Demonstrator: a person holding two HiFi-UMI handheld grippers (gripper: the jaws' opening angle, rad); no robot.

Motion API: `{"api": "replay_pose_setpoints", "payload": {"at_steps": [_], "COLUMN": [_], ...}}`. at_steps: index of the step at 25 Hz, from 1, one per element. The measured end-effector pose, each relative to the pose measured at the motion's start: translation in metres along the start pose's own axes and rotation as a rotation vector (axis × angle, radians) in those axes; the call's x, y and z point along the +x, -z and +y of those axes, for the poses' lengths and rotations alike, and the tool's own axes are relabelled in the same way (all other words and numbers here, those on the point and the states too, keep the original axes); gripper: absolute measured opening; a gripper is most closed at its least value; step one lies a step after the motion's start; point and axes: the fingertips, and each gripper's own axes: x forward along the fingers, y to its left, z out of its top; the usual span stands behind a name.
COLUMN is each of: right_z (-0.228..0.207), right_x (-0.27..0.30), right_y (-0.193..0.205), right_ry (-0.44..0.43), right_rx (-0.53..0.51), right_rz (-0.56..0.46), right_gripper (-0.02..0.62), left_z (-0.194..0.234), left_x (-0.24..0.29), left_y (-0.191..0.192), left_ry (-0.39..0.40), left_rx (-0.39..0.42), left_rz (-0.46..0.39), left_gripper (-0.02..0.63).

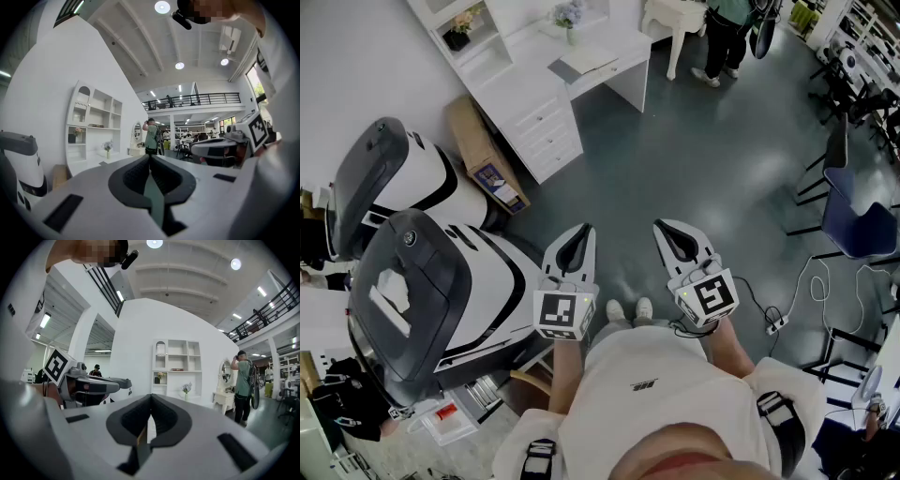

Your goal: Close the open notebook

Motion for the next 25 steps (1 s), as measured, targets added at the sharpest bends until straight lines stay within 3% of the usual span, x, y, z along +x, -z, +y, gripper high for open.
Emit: {"api": "replay_pose_setpoints", "payload": {"at_steps": [14, 25], "right_z": [-0.057, -0.084], "right_x": [-0.028, 0.006], "right_y": [0.011, 0.013], "right_ry": [-0.036, -0.058], "right_rx": [0.002, -0.008], "right_rz": [-0.013, -0.019], "right_gripper": [-0.003, -0.003], "left_z": [-0.053, -0.038], "left_x": [0.029, 0.063], "left_y": [0.000, -0.003], "left_ry": [-0.067, -0.093], "left_rx": [-0.012, 0.006], "left_rz": [0.007, 0.007], "left_gripper": [0.000, 0.000]}}
